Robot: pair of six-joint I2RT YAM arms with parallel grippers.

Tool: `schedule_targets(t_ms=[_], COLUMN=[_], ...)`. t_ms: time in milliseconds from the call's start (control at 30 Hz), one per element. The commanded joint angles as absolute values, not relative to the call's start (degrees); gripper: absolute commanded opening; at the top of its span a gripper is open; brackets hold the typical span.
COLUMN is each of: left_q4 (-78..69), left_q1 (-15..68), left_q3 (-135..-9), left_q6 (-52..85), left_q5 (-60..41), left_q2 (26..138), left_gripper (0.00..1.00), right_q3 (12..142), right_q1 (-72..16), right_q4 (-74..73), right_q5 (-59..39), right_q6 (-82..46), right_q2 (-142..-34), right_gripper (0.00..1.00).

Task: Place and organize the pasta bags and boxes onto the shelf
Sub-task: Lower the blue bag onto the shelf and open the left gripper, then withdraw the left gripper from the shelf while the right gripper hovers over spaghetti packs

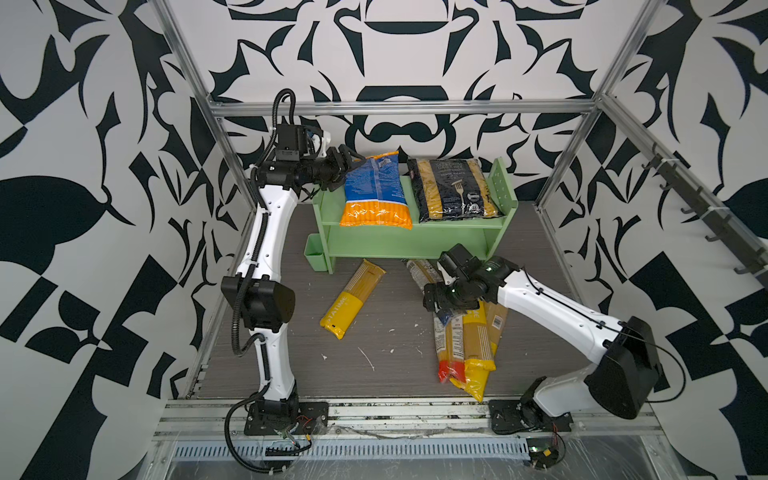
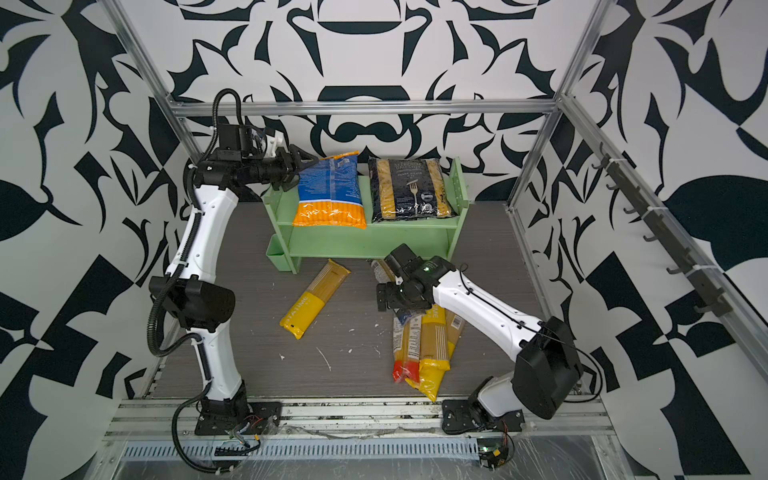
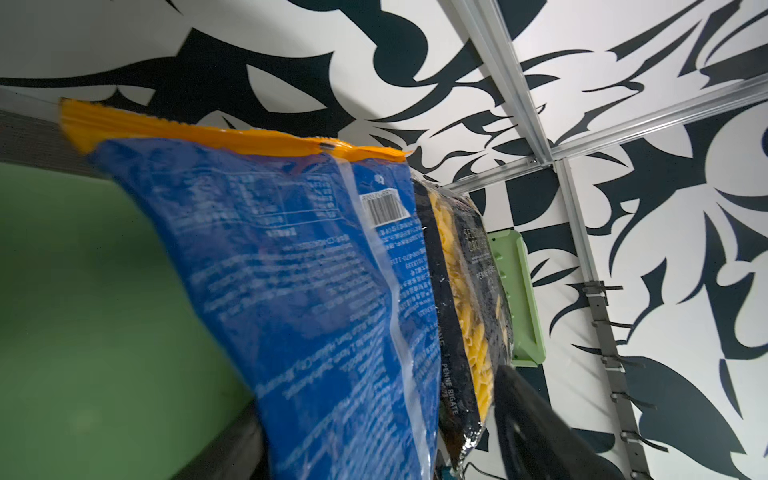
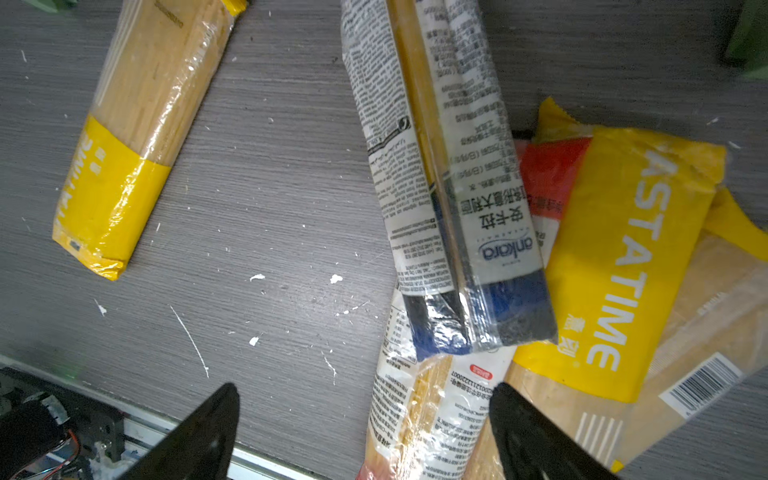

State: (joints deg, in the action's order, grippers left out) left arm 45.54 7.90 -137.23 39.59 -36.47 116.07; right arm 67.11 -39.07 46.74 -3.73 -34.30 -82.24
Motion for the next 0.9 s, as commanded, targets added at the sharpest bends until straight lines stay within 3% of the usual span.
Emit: schedule_targets(t_ms=[0, 233, 567, 733, 867], left_q4=[48.93, 47.99, 43.28, 44.27, 46.41], left_q1=[5.76, 4.35, 4.53, 4.67, 4.66], left_q3=[-138.48, -137.68, -131.63, -130.3, -127.44], left_q6=[39.11, 40.17, 42.21, 38.64, 33.39], left_q5=[-34.81, -36.03, -39.88, -39.97, -36.35], left_q2=[112.43, 110.69, 106.95, 103.25, 98.42], left_gripper=[0.78, 0.74, 0.41, 0.47, 0.73], right_q3=[66.4, 66.26, 66.88, 70.0, 75.85], right_q1=[-38.94, -39.02, -40.2, -42.8, -45.16], right_q4=[47.84, 47.28, 47.78, 53.32, 63.58], right_q5=[-1.93, -1.67, 0.42, 9.04, 24.03], right_q6=[-35.91, -37.22, -38.84, -40.08, -44.49], right_q2=[-80.44, -79.86, -79.26, -80.74, -84.54], right_gripper=[0.96, 0.96, 0.96, 0.99, 0.99])
